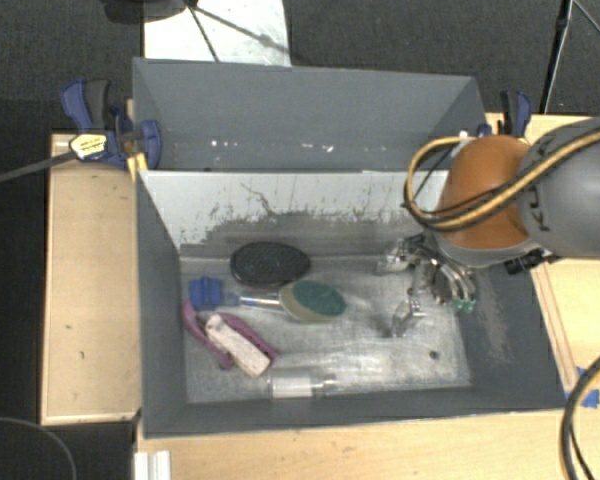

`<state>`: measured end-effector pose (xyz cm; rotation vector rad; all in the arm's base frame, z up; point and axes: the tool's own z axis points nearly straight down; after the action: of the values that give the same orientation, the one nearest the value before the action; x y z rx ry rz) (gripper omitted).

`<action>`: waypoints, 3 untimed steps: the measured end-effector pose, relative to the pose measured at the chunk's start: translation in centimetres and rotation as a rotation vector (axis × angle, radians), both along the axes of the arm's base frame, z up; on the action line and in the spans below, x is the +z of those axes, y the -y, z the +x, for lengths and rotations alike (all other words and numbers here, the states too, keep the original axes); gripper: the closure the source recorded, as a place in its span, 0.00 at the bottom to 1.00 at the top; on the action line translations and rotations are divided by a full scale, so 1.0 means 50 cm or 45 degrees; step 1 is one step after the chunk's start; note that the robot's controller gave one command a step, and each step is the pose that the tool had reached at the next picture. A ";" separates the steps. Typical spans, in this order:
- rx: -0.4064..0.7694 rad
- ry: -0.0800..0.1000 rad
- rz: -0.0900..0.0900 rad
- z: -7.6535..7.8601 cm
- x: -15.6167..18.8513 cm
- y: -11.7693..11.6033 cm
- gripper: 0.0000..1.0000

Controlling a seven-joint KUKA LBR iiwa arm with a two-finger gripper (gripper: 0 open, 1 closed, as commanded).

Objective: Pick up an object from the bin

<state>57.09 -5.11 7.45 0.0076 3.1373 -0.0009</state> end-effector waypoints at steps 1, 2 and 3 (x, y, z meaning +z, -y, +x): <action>-0.007 0.009 0.000 0.005 0.005 0.000 1.00; -0.005 0.000 0.000 0.000 0.000 0.000 0.00; -0.084 0.003 0.004 0.030 0.012 -0.083 0.00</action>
Offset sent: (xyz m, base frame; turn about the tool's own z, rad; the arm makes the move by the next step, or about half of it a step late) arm 0.0000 0.0000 0.0000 0.0000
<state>58.61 -0.97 8.06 0.1116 3.1332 0.0043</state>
